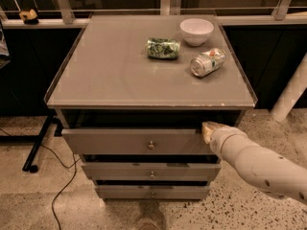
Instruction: Open top drawer
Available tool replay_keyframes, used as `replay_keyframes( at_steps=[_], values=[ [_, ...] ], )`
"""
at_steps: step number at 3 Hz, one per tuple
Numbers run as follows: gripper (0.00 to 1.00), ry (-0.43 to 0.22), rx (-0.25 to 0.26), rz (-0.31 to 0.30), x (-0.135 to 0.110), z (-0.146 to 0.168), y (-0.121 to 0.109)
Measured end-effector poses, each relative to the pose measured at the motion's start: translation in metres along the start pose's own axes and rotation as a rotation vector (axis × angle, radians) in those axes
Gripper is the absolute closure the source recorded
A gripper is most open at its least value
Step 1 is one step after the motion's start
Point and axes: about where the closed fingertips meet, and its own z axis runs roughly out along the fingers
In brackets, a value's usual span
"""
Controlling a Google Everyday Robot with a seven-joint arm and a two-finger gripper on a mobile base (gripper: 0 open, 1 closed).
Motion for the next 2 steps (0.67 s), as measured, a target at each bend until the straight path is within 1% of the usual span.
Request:
replay_keyframes(
  at_steps=[1, 2],
  values=[
    [1.0, -0.01, 0.004, -0.02, -0.002, 0.007, 0.0],
    [1.0, 0.001, 0.039, -0.055, -0.002, 0.02, -0.01]
  ],
)
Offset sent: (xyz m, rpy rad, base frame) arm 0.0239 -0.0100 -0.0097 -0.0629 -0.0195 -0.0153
